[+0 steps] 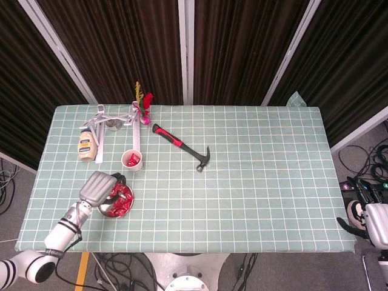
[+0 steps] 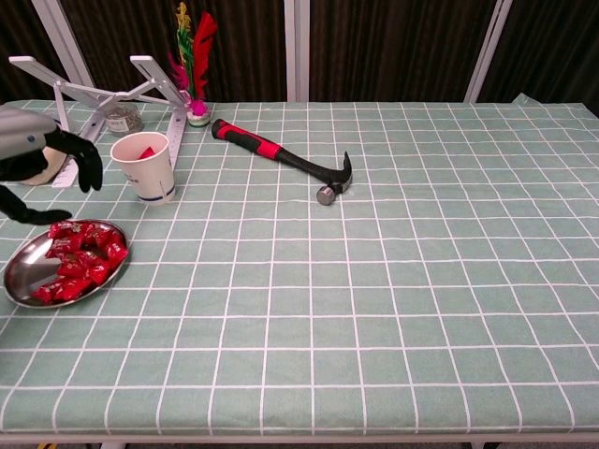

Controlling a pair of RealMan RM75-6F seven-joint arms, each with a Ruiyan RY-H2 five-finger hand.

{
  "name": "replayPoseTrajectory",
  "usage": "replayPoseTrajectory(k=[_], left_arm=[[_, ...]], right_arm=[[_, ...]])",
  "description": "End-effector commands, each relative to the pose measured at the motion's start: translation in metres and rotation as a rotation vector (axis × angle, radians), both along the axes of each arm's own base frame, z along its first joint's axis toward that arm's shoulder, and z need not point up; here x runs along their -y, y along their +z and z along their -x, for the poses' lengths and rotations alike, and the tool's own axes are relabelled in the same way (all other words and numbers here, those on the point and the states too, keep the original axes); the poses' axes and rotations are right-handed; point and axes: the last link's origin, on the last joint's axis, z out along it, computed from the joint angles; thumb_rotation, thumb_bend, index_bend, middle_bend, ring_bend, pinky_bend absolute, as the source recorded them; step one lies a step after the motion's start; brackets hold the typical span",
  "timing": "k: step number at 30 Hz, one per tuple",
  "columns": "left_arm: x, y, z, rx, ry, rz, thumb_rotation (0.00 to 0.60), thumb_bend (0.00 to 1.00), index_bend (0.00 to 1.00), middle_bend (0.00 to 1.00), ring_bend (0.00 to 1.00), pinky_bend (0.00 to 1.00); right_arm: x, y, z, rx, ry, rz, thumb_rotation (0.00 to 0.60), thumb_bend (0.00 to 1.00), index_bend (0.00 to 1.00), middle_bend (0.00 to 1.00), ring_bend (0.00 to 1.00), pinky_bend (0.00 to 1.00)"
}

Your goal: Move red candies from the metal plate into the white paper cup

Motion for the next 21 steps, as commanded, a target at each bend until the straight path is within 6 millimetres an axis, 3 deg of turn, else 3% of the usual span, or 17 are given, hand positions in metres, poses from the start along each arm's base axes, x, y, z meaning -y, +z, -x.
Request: replayPoseTrajectory(k=[1, 7, 21], left_arm=[[0.006, -0.016, 0.003, -0.029, -0.002, 0.038, 0.6, 0.26, 0.45, 0.51, 0.92, 1.0], [0.007, -0.031, 0.011, -0.088, 0.028, 0.067, 0.6, 0.26, 0.45, 0.51, 0.92, 1.0], [0.01, -0.043, 0.014, -0.111, 0.062, 0.089, 0.6, 0.25, 0.43, 0.49, 0.92, 1.0]], right_arm=[[-0.001, 0.001, 0.0, -0.001, -0.002, 0.003, 0.6, 0.1, 0.08, 0.2, 0.1, 0.36], [-0.001, 0.001, -0.001, -0.006, -0.003, 0.005, 0.6, 0.1, 0.08, 0.2, 0.1, 0.36], [0.001, -0.001, -0.002, -0.004, -0.002, -0.004, 0.6, 0.1, 0.08, 0.2, 0.1, 0.36]])
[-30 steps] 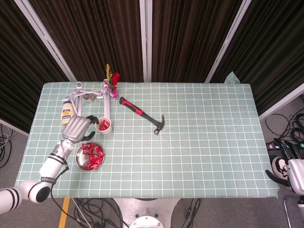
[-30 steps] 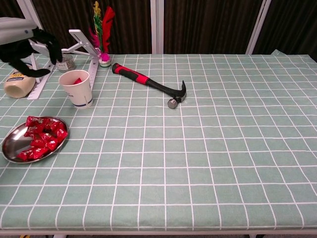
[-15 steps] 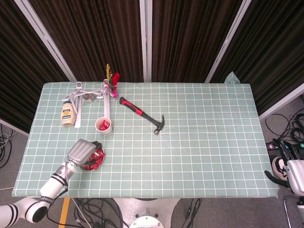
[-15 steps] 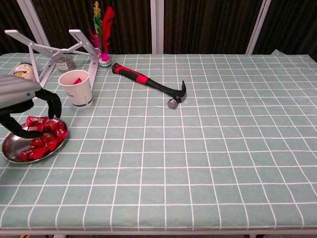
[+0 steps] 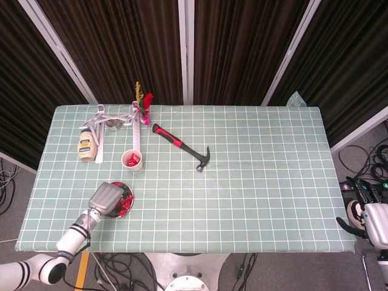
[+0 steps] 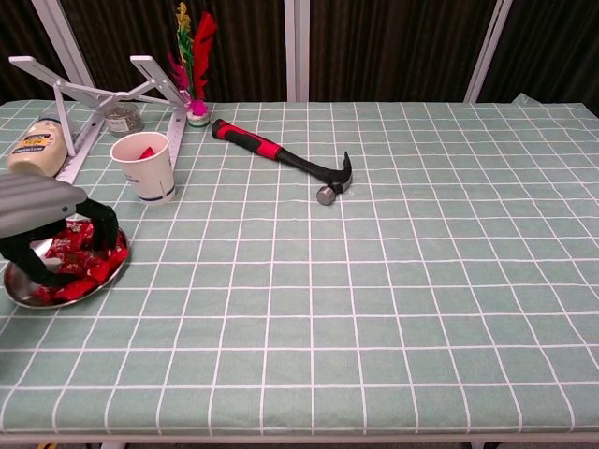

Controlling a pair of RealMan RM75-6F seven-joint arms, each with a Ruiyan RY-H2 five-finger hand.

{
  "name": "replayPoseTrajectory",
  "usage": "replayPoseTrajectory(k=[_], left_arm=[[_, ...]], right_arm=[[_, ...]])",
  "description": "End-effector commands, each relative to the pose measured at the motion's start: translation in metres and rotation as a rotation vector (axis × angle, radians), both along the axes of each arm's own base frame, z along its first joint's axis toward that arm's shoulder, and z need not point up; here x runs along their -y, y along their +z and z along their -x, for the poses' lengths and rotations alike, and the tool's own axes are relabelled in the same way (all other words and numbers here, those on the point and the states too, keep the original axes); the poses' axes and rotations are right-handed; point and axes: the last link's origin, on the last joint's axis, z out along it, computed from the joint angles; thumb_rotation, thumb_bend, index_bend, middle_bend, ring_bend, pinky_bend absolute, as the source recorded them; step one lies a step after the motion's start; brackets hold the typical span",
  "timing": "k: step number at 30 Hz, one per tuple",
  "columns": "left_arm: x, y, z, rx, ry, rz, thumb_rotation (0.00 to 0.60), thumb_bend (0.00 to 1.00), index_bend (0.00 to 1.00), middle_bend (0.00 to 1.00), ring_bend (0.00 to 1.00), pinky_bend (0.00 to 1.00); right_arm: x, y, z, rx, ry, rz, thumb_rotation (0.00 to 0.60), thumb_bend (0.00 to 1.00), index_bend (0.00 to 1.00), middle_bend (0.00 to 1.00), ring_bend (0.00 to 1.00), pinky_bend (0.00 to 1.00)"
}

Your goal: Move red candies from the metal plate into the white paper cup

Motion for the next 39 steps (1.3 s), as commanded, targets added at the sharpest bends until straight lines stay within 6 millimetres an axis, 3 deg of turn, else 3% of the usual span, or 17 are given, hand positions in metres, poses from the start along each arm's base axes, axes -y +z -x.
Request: replayPoseTrajectory(k=[1, 6, 15, 26, 35, 39], left_arm=[[0.0, -0.002, -0.001, -0.002, 0.005, 0.005, 0.6, 0.25, 0.43, 0.49, 0.92, 1.0], [-0.001, -0.005, 0.002, -0.006, 0.017, 0.005, 0.6, 0.25, 0.43, 0.49, 0.92, 1.0], [-0.004, -0.006, 0.011, 0.007, 0.052, 0.005, 0.6, 0.27, 0.51, 0.55, 0.93, 1.0], [-0.008, -0.007, 0.023, 0.047, 0.082, -0.016, 0.6, 0.36, 0.59, 0.64, 0.95, 1.0], [-0.008, 0.001, 0.028, 0.115, 0.114, -0.031, 0.6, 0.46, 0.65, 0.71, 0.97, 1.0], [-0.01, 0.017, 0.025, 0.155, 0.109, -0.067, 0.6, 0.47, 0.66, 0.72, 0.97, 1.0]], right_arm=[[0.0, 0.0, 0.0, -0.001, 0.0, 0.002, 0.6, 0.1, 0.08, 0.2, 0.1, 0.36], [0.0, 0.0, 0.0, -0.001, -0.001, 0.001, 0.6, 0.1, 0.08, 0.2, 0.1, 0.36], [0.001, 0.0, -0.001, -0.004, 0.001, 0.0, 0.6, 0.1, 0.08, 0.2, 0.1, 0.36], [0.0, 0.0, -0.003, -0.007, 0.0, 0.0, 0.6, 0.1, 0.08, 0.2, 0.1, 0.36], [0.0, 0.0, -0.004, -0.005, 0.004, -0.002, 0.6, 0.1, 0.08, 0.2, 0.1, 0.37], [0.0, 0.0, -0.003, -0.004, 0.005, -0.002, 0.6, 0.1, 0.08, 0.2, 0.1, 0.37]])
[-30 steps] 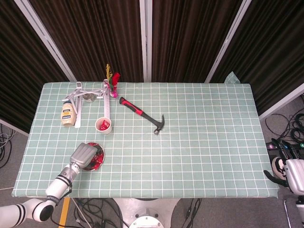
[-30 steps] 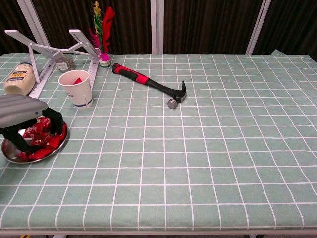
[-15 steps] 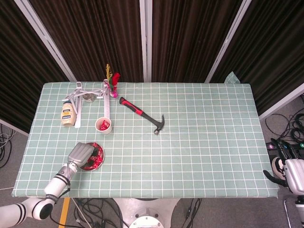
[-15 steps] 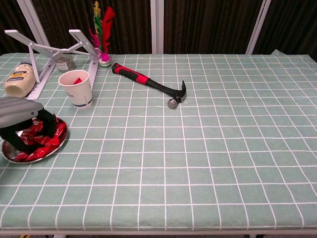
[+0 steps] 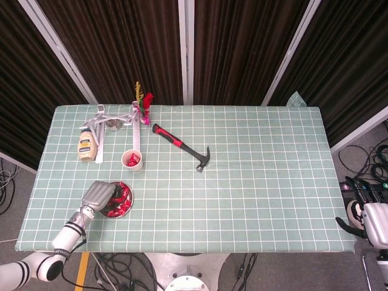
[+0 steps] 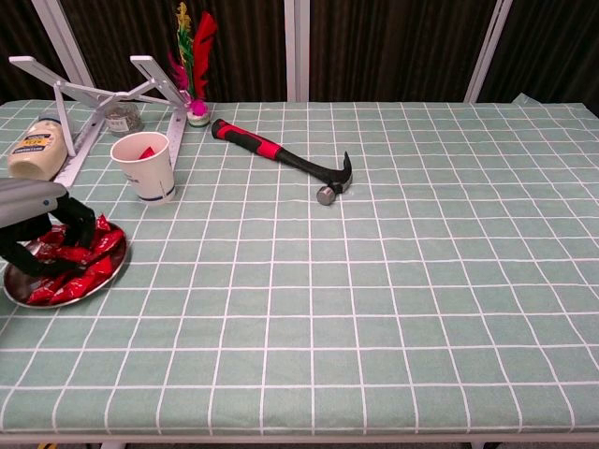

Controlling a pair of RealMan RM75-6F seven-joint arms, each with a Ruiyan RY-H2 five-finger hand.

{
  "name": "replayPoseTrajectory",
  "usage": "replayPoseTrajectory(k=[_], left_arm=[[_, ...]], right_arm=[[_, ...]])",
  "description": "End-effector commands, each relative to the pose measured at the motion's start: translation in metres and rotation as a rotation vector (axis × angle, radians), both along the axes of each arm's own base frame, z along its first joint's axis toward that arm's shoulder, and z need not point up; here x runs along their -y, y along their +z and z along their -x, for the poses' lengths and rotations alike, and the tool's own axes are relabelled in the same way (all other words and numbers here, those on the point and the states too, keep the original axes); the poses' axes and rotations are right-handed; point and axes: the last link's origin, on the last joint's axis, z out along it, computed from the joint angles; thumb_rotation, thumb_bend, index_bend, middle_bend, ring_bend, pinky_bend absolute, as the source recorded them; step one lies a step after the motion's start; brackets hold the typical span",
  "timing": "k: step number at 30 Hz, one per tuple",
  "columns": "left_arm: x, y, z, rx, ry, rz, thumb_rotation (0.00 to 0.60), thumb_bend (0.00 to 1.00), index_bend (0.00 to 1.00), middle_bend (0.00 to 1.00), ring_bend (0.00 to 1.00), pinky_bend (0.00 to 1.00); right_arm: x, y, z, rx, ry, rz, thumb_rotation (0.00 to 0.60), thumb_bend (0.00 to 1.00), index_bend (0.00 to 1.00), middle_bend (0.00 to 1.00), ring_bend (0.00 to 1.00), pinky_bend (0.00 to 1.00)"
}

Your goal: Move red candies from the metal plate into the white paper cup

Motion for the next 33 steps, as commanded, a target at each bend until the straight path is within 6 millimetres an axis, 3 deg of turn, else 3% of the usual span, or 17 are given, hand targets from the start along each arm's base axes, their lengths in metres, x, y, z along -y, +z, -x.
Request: replayPoseTrajectory(k=[1, 7, 12, 21, 33], left_arm=[[-0.003, 0.016, -0.005, 0.029, -0.011, -0.041, 0.6, 0.47, 0.66, 0.72, 0.97, 1.0], [-0.027, 0.047, -0.027, 0.084, -0.051, -0.119, 0.6, 0.47, 0.66, 0.72, 0.97, 1.0], [-0.057, 0.058, -0.053, 0.126, -0.086, -0.147, 0.6, 0.47, 0.65, 0.71, 0.97, 1.0], [-0.102, 0.047, -0.074, 0.108, -0.086, -0.141, 0.6, 0.47, 0.6, 0.65, 0.96, 1.0], [-0.108, 0.029, -0.066, 0.003, -0.065, -0.103, 0.6, 0.42, 0.41, 0.46, 0.92, 1.0]], right_arm=[[0.0, 0.0, 0.0, 0.001, 0.001, -0.001, 0.6, 0.1, 0.08, 0.2, 0.1, 0.37], [-0.001, 0.0, 0.001, 0.005, -0.001, -0.001, 0.6, 0.1, 0.08, 0.2, 0.1, 0.37], [-0.002, 0.001, 0.003, 0.005, -0.006, 0.008, 0.6, 0.1, 0.08, 0.2, 0.1, 0.37], [-0.003, 0.004, 0.006, 0.006, -0.019, 0.016, 0.6, 0.1, 0.08, 0.2, 0.1, 0.37], [-0.004, 0.005, 0.009, 0.007, -0.03, 0.019, 0.6, 0.1, 0.08, 0.2, 0.1, 0.37]])
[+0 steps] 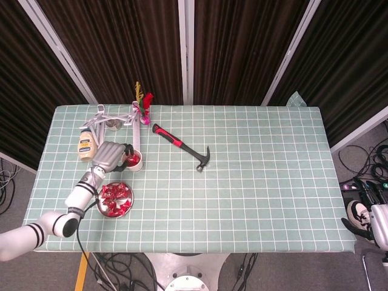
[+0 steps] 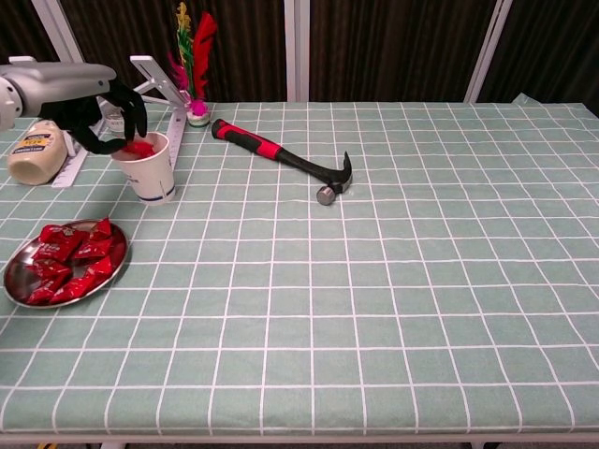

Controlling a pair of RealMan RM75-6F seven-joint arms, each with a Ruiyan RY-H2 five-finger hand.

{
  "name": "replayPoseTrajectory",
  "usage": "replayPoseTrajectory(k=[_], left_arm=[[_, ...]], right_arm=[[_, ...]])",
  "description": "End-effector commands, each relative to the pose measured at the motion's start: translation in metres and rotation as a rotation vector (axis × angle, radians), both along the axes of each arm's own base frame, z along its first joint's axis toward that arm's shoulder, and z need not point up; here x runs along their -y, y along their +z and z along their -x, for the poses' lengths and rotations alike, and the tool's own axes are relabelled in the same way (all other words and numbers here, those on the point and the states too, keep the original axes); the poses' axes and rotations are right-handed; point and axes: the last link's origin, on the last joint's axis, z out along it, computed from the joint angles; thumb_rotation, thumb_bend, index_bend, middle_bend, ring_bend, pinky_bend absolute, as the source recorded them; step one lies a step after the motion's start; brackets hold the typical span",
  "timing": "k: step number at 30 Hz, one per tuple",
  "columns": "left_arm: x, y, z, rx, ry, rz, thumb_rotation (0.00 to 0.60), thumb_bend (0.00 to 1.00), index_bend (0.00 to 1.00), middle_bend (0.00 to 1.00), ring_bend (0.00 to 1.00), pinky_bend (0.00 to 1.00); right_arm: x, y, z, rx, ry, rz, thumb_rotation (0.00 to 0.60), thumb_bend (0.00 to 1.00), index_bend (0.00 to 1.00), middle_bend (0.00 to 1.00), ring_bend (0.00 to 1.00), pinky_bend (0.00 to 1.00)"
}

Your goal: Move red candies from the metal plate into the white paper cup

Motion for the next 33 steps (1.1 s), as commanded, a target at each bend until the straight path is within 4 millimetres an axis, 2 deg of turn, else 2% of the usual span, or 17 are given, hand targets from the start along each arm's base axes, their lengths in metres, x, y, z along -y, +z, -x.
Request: replayPoseTrajectory(k=[1, 6, 11, 14, 19, 24, 33], left_arm=[[0.002, 0.002, 0.0, -0.002, -0.009, -0.01, 0.6, 0.42, 0.4, 0.45, 0.92, 1.0], [0.015, 0.02, 0.004, 0.024, -0.023, -0.07, 0.6, 0.38, 0.31, 0.39, 0.91, 1.0], [0.047, 0.042, 0.018, 0.061, -0.025, -0.14, 0.6, 0.29, 0.32, 0.39, 0.9, 1.0], [0.067, 0.047, 0.029, 0.058, -0.024, -0.146, 0.6, 0.24, 0.37, 0.42, 0.9, 1.0], [0.086, 0.033, 0.047, 0.006, -0.01, -0.082, 0.6, 0.21, 0.44, 0.49, 0.91, 1.0], [0.097, 0.014, 0.061, -0.071, 0.015, -0.01, 0.6, 0.21, 0.44, 0.49, 0.91, 1.0], [0.1, -0.005, 0.077, -0.156, 0.053, 0.031, 0.6, 0.22, 0.44, 0.49, 0.91, 1.0]], right_arm=[[0.0, -0.001, 0.0, 0.0, 0.002, -0.003, 0.6, 0.1, 0.08, 0.2, 0.1, 0.37], [0.001, -0.001, -0.002, 0.0, 0.009, -0.003, 0.6, 0.1, 0.08, 0.2, 0.1, 0.37], [0.002, -0.002, -0.004, 0.001, 0.016, -0.008, 0.6, 0.1, 0.08, 0.2, 0.1, 0.37], [0.003, -0.003, -0.004, 0.002, 0.021, -0.013, 0.6, 0.1, 0.08, 0.2, 0.1, 0.37], [0.004, -0.007, -0.008, 0.005, 0.037, -0.024, 0.6, 0.1, 0.08, 0.2, 0.1, 0.37], [0.003, -0.005, -0.009, 0.001, 0.038, -0.018, 0.6, 0.1, 0.08, 0.2, 0.1, 0.38], [0.002, -0.005, -0.011, -0.005, 0.04, -0.019, 0.6, 0.1, 0.08, 0.2, 0.11, 0.38]])
